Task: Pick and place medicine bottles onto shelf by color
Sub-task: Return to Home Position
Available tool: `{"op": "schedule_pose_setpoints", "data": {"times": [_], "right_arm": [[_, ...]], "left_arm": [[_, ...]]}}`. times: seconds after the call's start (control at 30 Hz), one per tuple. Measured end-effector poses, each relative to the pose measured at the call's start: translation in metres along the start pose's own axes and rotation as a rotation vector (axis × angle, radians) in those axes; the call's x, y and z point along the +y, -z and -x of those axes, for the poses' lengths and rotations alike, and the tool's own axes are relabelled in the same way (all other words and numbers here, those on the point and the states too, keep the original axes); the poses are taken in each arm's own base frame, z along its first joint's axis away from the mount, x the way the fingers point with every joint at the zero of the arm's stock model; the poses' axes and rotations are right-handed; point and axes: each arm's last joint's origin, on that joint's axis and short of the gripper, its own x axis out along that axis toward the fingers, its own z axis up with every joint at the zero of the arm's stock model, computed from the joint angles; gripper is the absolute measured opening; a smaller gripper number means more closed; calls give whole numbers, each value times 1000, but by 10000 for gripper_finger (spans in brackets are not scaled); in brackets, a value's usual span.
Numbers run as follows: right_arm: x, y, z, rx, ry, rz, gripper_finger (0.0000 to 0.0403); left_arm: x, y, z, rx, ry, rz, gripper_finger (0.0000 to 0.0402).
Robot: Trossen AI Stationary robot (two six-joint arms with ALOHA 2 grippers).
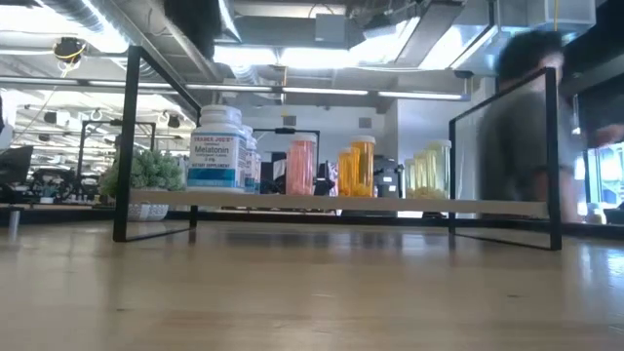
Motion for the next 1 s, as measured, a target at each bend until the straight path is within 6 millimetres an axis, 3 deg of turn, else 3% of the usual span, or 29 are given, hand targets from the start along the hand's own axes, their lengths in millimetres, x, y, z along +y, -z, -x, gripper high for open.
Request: {"op": "schedule_pose_setpoints", "data": {"times": [0.37,0.73,1.0], "right_arm": [[0,-2,0,-16,4,3,210],[0,-2,0,-21,5,4,210],[-1,-3,0,-27,5,-21,210]], "left_arm": [[43,17,73,-261,-143,44,165],[76,37,104,-309,-215,23,11],[93,51,123,-351,-200,30,1]]}}
